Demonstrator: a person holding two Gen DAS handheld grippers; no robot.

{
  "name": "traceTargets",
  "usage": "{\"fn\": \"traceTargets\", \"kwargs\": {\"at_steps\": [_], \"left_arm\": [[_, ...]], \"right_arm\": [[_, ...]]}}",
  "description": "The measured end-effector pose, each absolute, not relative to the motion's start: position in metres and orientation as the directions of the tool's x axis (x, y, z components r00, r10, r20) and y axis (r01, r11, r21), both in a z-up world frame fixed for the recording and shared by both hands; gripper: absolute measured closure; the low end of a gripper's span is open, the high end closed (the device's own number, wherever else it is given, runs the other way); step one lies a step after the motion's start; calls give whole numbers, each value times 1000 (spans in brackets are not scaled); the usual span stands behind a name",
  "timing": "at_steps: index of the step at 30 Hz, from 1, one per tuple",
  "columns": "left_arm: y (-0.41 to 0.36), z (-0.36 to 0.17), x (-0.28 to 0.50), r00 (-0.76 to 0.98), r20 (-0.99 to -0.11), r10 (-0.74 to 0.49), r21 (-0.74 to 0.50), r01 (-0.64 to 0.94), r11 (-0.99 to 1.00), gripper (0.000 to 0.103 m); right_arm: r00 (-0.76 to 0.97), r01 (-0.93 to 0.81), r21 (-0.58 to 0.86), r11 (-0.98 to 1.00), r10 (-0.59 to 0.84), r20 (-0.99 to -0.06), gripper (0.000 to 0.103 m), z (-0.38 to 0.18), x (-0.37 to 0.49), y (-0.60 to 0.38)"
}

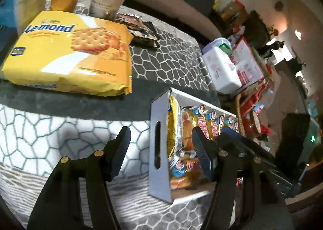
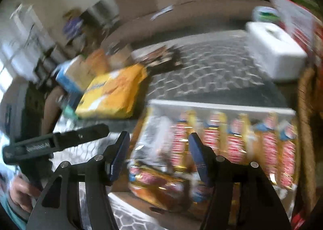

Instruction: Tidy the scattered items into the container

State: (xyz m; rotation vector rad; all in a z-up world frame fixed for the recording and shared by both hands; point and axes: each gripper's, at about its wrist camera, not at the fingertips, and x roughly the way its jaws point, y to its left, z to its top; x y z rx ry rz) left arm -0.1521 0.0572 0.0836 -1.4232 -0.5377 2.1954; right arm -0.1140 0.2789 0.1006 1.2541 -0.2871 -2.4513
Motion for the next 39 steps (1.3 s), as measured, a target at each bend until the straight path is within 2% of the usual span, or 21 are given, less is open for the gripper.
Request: {"fn": "traceTargets", "kwargs": {"at_steps": [2, 4, 7, 11, 19, 28, 35, 37, 39], "left_arm": [[50, 83, -151, -349, -737, 579, -556, -175, -813, 43], [43, 80, -151, -335, -719, 609, -592, -165, -789, 43], [37, 76, -149, -325, -698, 638, -628, -152, -764, 43], [43, 75, -145, -350, -732, 585, -559, -181, -809, 43], [47, 71, -140, -348, -753, 559, -524, -197, -829, 43], [46, 77, -139, -360, -769, 528, -484, -212, -849, 43], [47, 79, -137, -359, -776, 518, -473, -211, -855, 43], [49, 78, -138, -349, -775, 527, -483, -211, -850, 43], [53, 76, -141, -332, -771, 543, -501, -209, -839, 43]], "right_arm": [[-488, 252, 316, -915, -402, -775, 41, 95, -123, 265], [-437, 265, 313, -912, -403, -804, 47, 88, -132, 255], [-395, 289, 265, -920, -367, -842, 48, 81, -132, 247], [-380, 315, 205, -927, -321, -867, 48, 77, -130, 239], [-366, 322, 144, -936, -264, -892, 49, 64, -141, 235], [-418, 355, -53, -933, -108, -902, 49, 69, -137, 225], [-499, 364, -333, -870, 120, -858, 49, 77, -128, 227], [-501, 355, -324, -877, 115, -858, 49, 80, -128, 236], [-490, 327, -221, -919, 35, -871, 49, 89, -127, 253]]}}
